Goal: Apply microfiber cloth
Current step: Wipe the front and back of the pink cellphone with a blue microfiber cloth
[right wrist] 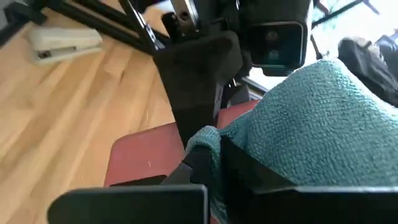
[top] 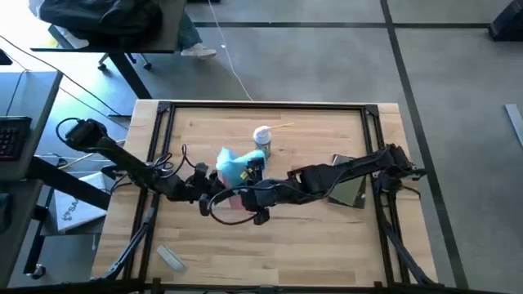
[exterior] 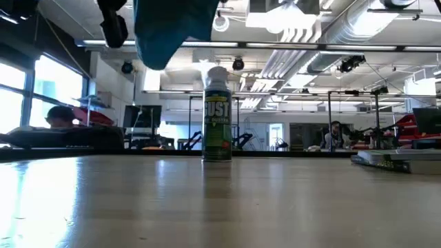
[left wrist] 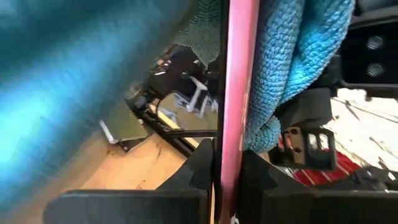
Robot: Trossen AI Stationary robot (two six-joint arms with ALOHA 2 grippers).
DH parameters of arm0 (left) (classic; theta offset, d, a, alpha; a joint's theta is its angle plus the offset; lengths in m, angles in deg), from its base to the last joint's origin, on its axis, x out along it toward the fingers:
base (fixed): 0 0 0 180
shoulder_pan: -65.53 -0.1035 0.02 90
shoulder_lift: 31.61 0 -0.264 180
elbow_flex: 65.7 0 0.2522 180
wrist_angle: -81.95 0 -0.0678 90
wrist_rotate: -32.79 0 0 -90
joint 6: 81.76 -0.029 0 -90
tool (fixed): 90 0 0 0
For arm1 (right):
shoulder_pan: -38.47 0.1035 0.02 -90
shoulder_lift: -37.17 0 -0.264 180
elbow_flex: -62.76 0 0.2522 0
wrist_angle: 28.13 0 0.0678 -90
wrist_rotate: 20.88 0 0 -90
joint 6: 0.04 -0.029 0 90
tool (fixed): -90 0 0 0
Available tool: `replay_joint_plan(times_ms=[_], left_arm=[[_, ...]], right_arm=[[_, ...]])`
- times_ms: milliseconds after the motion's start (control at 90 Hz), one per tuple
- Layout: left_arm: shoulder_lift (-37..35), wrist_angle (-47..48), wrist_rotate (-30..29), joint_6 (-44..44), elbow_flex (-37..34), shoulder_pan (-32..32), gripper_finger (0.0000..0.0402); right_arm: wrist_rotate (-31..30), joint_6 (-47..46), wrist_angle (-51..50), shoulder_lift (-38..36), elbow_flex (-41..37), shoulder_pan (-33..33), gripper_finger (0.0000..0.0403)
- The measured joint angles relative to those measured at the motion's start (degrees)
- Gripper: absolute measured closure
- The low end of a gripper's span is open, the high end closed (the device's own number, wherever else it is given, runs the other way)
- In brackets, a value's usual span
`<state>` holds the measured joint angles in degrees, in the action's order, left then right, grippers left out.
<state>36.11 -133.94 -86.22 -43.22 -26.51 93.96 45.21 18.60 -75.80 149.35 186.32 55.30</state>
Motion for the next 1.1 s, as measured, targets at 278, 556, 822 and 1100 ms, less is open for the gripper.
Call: replay_joint_plan(times_ms=[278, 556, 822, 1100], left_arm=[[-0.02, 2.31, -0.42, -2.67, 0.00, 1.95, 0.0387], [0.02, 3.40, 0.10, -6.89, 0.06, 3.87, 0.0387], [-0.60, 2.08, 3.12, -7.09, 0.46, 4.69, 0.0387], [-2.87, 3.11, 0.70, -7.56, 0.33, 4.70, 0.0387]], right_arm=[[0.21, 4.98, 4.53, -0.09, -0.11, -2.44, 0.0403], [1.34, 7.36, 3.39, -0.22, 3.29, -2.71, 0.0403], [1.66, 6.97, -10.84, -0.33, 15.23, -0.77, 0.0403], [2.94, 6.02, -10.99, -0.42, 18.11, 1.50, 0.0403]])
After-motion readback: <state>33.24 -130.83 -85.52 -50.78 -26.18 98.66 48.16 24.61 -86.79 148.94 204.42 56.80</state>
